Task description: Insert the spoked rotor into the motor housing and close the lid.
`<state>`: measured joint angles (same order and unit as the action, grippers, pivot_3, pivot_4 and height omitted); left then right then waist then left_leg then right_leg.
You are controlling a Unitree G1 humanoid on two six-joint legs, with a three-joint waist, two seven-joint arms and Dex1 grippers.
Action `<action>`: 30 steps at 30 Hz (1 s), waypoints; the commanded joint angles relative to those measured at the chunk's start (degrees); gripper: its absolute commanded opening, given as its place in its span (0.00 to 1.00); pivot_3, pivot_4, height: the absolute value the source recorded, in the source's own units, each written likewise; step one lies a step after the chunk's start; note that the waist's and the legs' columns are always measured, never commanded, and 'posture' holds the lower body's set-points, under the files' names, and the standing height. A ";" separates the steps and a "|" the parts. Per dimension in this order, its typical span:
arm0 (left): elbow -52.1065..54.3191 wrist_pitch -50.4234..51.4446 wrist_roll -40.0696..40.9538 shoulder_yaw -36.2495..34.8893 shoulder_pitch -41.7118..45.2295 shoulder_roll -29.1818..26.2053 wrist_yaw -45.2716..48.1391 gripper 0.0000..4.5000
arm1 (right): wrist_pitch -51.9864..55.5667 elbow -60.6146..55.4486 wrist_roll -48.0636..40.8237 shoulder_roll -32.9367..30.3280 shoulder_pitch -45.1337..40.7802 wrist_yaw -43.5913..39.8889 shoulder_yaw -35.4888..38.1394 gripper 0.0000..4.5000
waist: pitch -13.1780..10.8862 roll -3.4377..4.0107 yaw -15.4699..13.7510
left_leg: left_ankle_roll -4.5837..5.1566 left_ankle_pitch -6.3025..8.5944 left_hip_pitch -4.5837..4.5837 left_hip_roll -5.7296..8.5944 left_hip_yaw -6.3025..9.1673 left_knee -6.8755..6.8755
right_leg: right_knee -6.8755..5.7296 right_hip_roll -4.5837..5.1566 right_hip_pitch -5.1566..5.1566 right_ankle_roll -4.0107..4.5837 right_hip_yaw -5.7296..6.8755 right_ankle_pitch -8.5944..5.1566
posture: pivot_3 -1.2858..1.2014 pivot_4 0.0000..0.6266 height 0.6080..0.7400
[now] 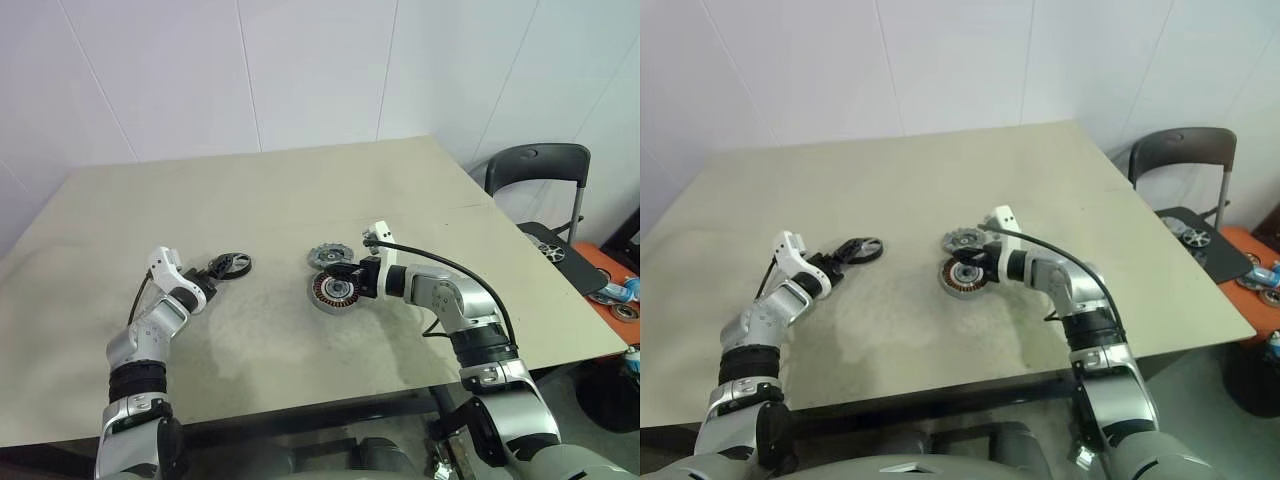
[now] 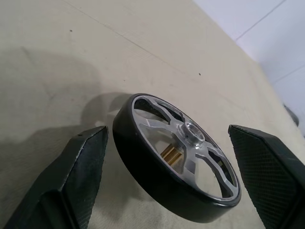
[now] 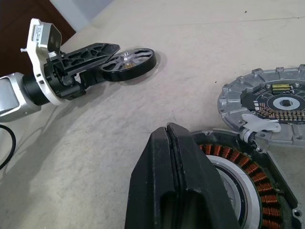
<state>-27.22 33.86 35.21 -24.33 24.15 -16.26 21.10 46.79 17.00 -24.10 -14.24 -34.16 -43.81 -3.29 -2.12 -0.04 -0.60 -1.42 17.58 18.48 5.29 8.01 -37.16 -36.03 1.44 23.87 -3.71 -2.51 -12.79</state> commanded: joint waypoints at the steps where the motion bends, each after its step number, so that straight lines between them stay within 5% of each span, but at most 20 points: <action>1: 0.47 -0.63 -0.32 -0.09 0.28 -0.93 0.98 0.87 | -1.21 -1.98 -0.27 0.44 -0.49 0.10 0.31 0.00 | 0.00 0.00 0.03 | 0.00 0.00 0.00 0.00 0.00 0.00 | 0.00 0.00 0.00 0.00 0.00 0.00 | 0.52 0.00 1.00; 9: 14.19 9.87 12.48 -3.79 -6.72 -2.32 10.22 0.30 | -1.82 -1.24 0.10 0.60 -0.59 -0.07 0.23 0.00 | -0.01 -0.02 1.12 | 0.01 0.00 0.60 -0.01 -0.02 0.02 | 0.00 0.01 0.62 0.03 -0.04 0.02 | 0.52 0.00 1.00; 22: 16.92 12.77 13.97 -4.02 -8.87 -2.15 5.19 0.30 | -2.85 0.34 1.28 0.58 -1.21 -0.29 -0.18 0.00 | -0.01 -0.03 1.26 | 0.00 0.00 0.80 0.00 0.00 -0.02 | 0.01 0.01 0.78 0.03 -0.02 0.02 | 0.52 0.00 1.00; 25: 16.11 12.73 12.87 -3.54 -8.81 -2.31 4.09 0.11 | -3.02 0.39 1.53 0.38 -1.09 -0.17 -0.13 0.00 | -0.01 -0.03 1.26 | 0.00 0.00 0.79 0.00 0.00 -0.02 | 0.00 0.01 0.78 0.03 -0.02 0.02 | 0.52 0.00 1.00; 30: 14.75 13.49 10.69 -1.96 -8.31 -3.45 2.52 0.11 | -3.33 0.12 2.19 -0.02 -0.37 -0.12 -0.63 0.00 | 0.00 -0.02 1.27 | -0.02 -0.01 0.64 0.00 0.00 -0.03 | -0.03 0.01 0.64 0.03 -0.02 0.02 | 0.52 0.00 1.00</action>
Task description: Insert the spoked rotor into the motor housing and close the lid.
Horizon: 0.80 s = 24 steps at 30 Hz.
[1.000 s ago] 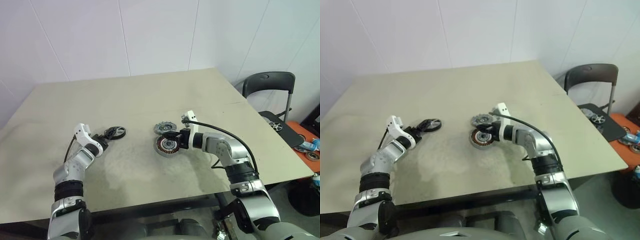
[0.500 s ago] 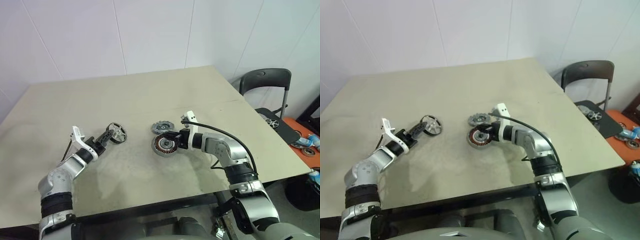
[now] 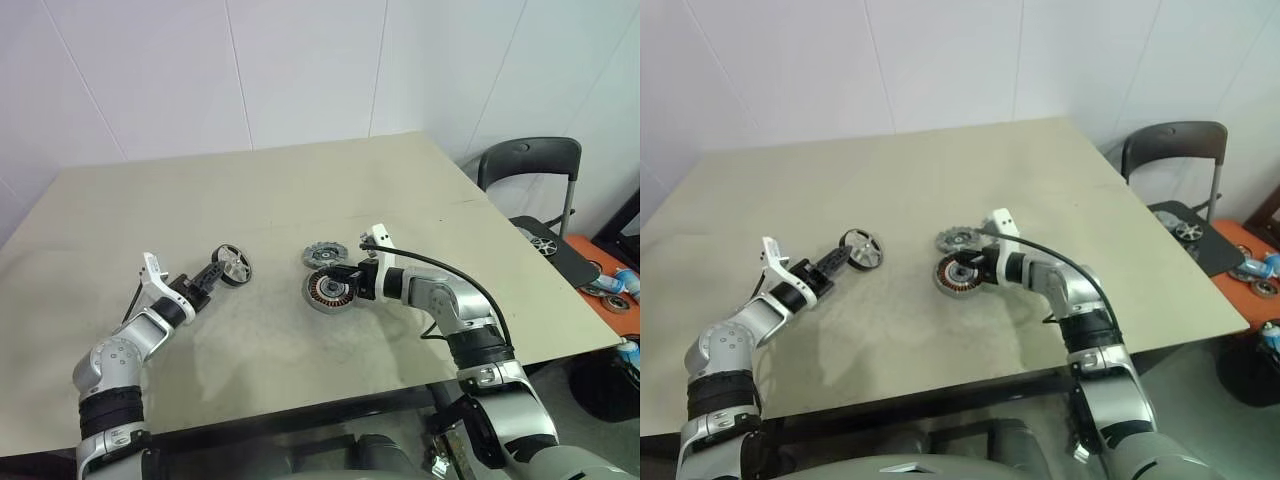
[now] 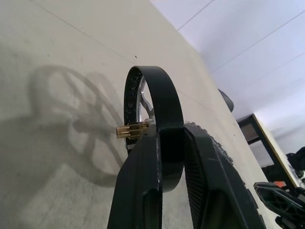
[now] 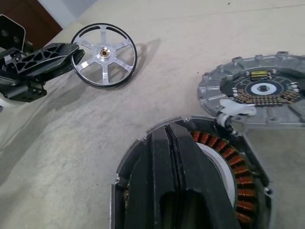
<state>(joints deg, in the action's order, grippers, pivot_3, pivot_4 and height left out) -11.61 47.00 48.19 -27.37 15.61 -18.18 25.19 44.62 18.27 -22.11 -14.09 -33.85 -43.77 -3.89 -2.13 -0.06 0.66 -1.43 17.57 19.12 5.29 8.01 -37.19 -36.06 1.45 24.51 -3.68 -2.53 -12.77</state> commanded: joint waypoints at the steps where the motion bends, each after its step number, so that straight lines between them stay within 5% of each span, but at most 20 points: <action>1: -0.87 0.27 -2.66 1.47 0.21 -1.78 -1.43 0.11 | -1.23 -1.15 0.35 -0.19 -0.62 -0.15 -0.14 0.00 | 0.00 0.00 0.02 | 0.00 0.00 -0.05 0.00 0.00 0.00 | -0.01 0.00 -0.05 0.00 0.00 0.00 | 0.52 0.00 1.00; 12: 1.21 -3.68 -2.77 2.13 0.47 -4.23 2.79 0.11 | -2.48 0.30 1.58 0.21 -1.00 -0.25 -0.40 0.00 | 0.00 0.00 0.33 | -0.02 -0.01 -0.40 -0.02 -0.02 0.02 | -0.03 -0.02 -0.34 -0.01 -0.01 -0.01 | 0.52 0.00 1.00; 24: 17.79 8.59 18.80 1.85 2.19 1.39 -0.27 0.08 | -0.44 -0.43 -1.63 -2.26 -2.83 -1.05 4.52 0.00 | -0.05 -0.13 0.00 | 0.03 0.02 0.22 0.02 -0.01 -0.01 | 0.08 0.03 0.15 0.00 -0.01 0.01 | 0.52 0.00 1.00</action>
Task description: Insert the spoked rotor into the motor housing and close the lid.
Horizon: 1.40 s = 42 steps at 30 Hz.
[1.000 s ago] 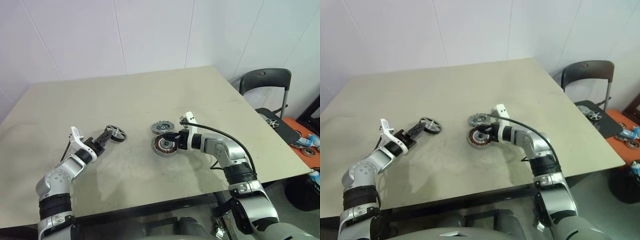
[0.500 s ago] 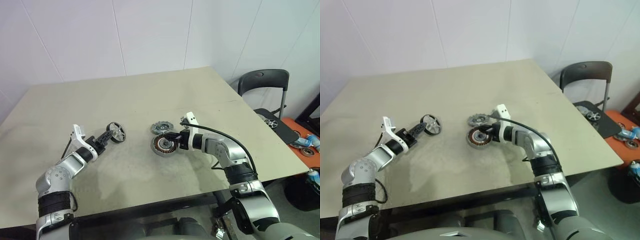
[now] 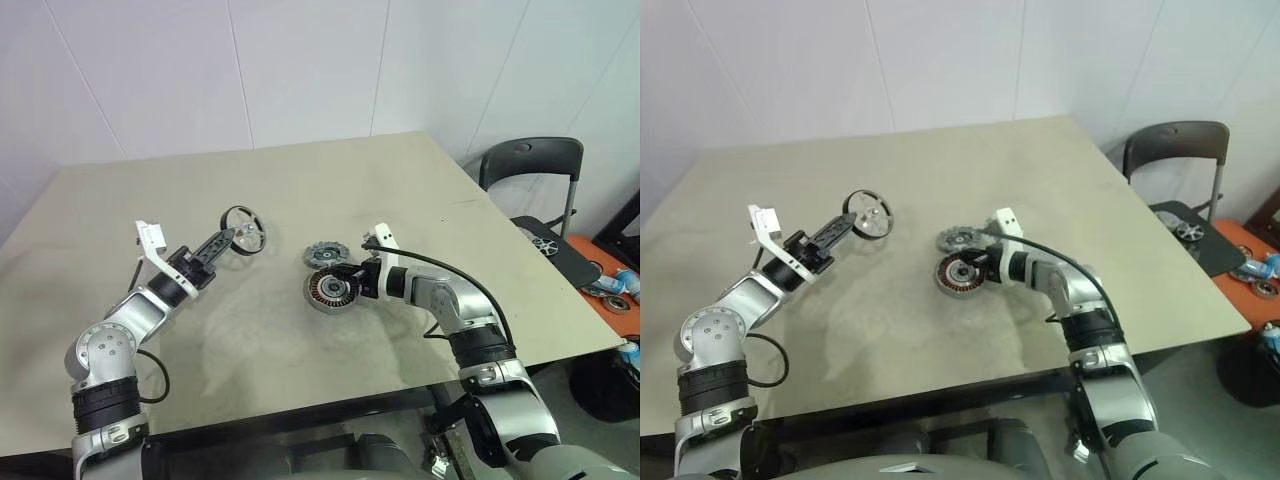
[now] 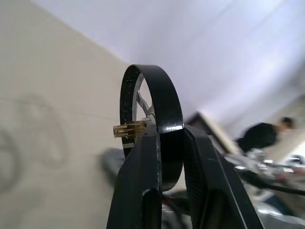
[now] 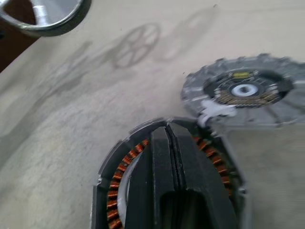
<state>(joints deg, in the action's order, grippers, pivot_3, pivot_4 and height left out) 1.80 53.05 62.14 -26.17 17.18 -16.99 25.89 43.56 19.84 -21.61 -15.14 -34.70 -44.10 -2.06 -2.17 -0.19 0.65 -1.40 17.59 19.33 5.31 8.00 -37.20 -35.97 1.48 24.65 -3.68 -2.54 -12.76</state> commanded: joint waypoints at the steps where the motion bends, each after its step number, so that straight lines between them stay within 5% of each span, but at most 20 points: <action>1: 4.46 3.90 6.62 0.95 0.51 0.81 -1.69 0.08 | 0.67 -2.60 -2.34 -2.03 -1.94 -0.97 3.25 0.00 | -0.01 -0.01 0.01 | 0.00 0.00 0.00 0.00 0.00 0.00 | 0.00 0.00 0.00 0.00 0.00 0.00 | 0.52 0.00 1.00; 5: -0.62 7.46 15.89 -0.65 0.33 5.52 -7.68 0.08 | -0.10 -5.67 -6.23 -5.34 -2.53 -2.23 8.65 0.00 | -0.02 0.01 -0.14 | 0.01 0.00 -0.01 0.00 0.00 -0.03 | -0.01 0.00 -0.03 -0.01 0.01 0.00 | 0.52 0.00 1.00; 10: -2.26 10.64 16.39 3.47 -3.23 8.26 -9.90 0.08 | 3.89 -8.84 -10.91 -8.10 -2.90 -1.88 13.34 0.00 | -0.04 -0.02 0.09 | 0.01 0.00 -0.05 -0.03 0.00 -0.01 | -0.02 -0.04 -0.05 0.00 0.01 -0.01 | 0.52 0.00 1.00; 21: -10.78 6.46 9.63 8.19 0.64 14.14 -6.83 0.08 | 5.79 -13.88 -11.03 -7.17 2.38 2.62 11.56 0.00 | -0.04 -0.02 -0.90 | 0.00 -0.01 -0.05 0.00 -0.03 -0.11 | -0.01 -0.03 -0.11 -0.01 0.01 0.00 | 0.52 0.00 1.00; 42: -19.48 3.70 1.21 9.83 1.10 13.97 -0.34 0.08 | 4.74 -12.68 -10.16 -7.56 2.30 4.41 10.05 0.00 | -0.02 0.00 -1.37 | 0.00 -0.01 -0.07 -0.01 -0.06 -0.10 | -0.02 -0.03 -0.12 -0.01 0.00 0.00 | 0.52 0.00 1.00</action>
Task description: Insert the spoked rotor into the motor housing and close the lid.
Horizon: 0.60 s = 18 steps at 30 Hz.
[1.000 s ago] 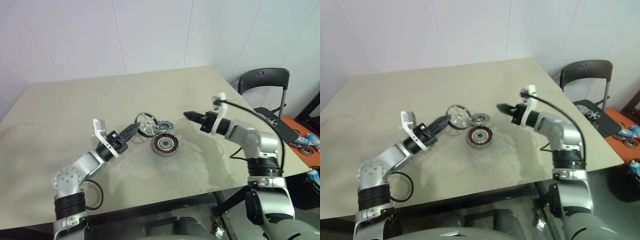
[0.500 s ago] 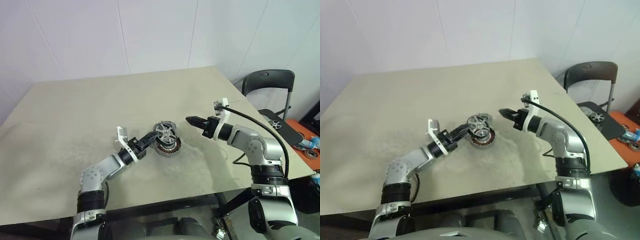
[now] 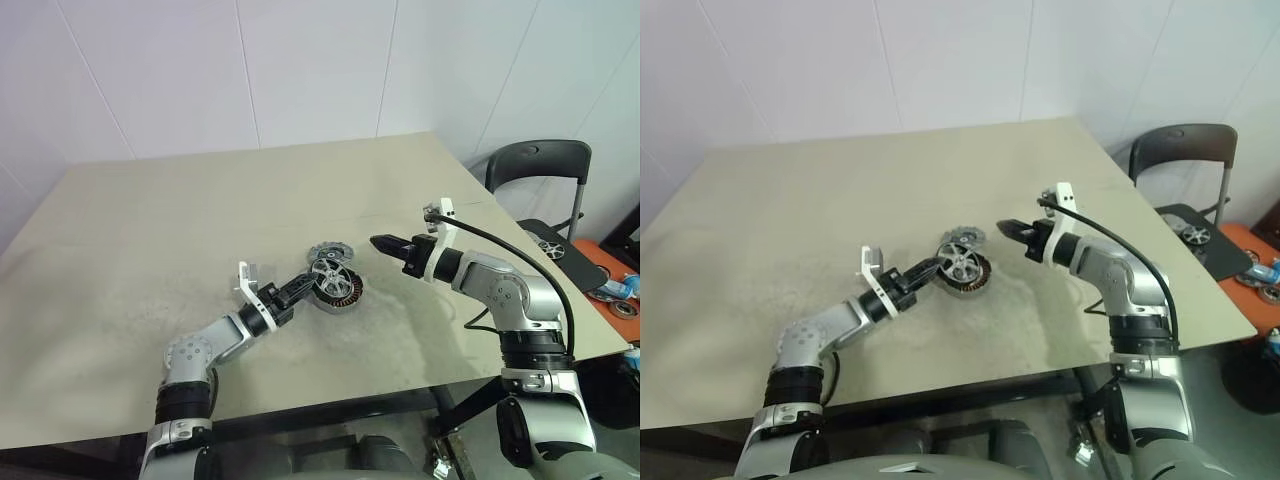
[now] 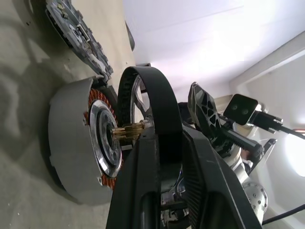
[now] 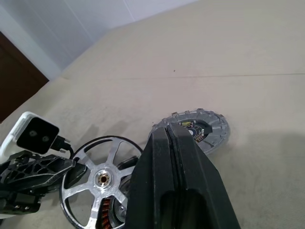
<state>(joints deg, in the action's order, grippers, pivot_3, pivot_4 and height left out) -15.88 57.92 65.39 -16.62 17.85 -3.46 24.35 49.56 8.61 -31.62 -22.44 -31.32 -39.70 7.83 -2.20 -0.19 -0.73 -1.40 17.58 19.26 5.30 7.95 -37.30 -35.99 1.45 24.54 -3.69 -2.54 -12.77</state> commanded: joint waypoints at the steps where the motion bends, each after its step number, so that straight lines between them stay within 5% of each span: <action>1: -2.20 -1.40 -2.44 0.35 0.59 0.65 1.46 0.08 | -1.25 -1.51 -0.14 -0.30 -1.02 -0.03 0.11 0.00 | 0.00 0.01 0.00 | 0.00 0.00 -0.01 0.00 0.00 0.00 | 0.00 0.00 -0.01 0.00 0.00 0.00 | 0.52 0.00 1.00; 18: 1.71 2.37 -1.23 -1.27 -0.91 2.70 0.99 0.08 | -1.17 -2.18 -0.13 -0.62 0.23 0.37 -0.25 0.00 | 0.00 0.00 0.01 | 0.01 0.00 -0.02 0.00 0.01 -0.03 | 0.01 0.00 -0.05 -0.02 0.00 0.01 | 0.52 0.00 1.00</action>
<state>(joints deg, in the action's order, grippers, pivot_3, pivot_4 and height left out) -14.95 60.30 63.26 -17.26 17.42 -1.04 24.92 49.54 8.61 -31.57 -22.82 -30.64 -39.39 7.29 -2.20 -0.19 -0.72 -1.39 17.58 19.24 5.30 7.96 -37.33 -35.98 1.46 24.49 -3.71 -2.54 -12.76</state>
